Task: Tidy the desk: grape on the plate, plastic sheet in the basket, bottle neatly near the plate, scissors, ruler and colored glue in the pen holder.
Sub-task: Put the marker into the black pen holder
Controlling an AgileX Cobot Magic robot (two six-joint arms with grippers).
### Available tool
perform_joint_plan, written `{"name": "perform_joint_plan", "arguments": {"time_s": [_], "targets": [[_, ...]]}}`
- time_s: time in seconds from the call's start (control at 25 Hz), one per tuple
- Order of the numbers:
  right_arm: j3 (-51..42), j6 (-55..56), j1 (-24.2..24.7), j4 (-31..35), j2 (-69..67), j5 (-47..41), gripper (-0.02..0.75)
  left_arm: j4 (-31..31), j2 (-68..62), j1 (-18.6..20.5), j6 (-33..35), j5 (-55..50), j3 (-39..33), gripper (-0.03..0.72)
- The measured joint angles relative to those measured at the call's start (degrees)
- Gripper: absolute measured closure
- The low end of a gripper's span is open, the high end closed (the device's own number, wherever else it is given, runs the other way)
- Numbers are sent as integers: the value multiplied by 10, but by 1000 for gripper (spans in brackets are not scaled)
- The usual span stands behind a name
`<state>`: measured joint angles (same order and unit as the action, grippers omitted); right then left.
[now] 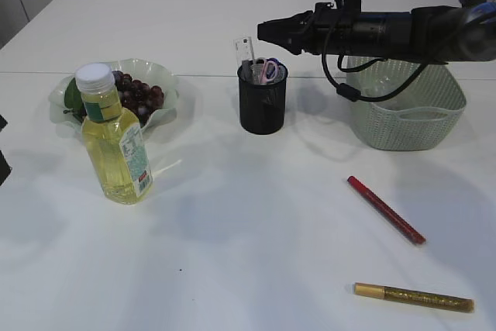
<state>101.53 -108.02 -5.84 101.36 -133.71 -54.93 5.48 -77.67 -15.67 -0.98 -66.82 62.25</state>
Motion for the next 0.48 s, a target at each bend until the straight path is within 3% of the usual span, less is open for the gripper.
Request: {"name": "perform_joint_plan", "arguments": {"time_s": [0.16,0.32,0.48], "targets": [[0,0,0,0,0,2,456,0,0,0,0,-1,0,398],[0,8,0,0,0,5,421,2,0,0,0,-3,0,398],[0,118,0,-52,19,77,412,4,0,0,0,-4,0,398]]}}
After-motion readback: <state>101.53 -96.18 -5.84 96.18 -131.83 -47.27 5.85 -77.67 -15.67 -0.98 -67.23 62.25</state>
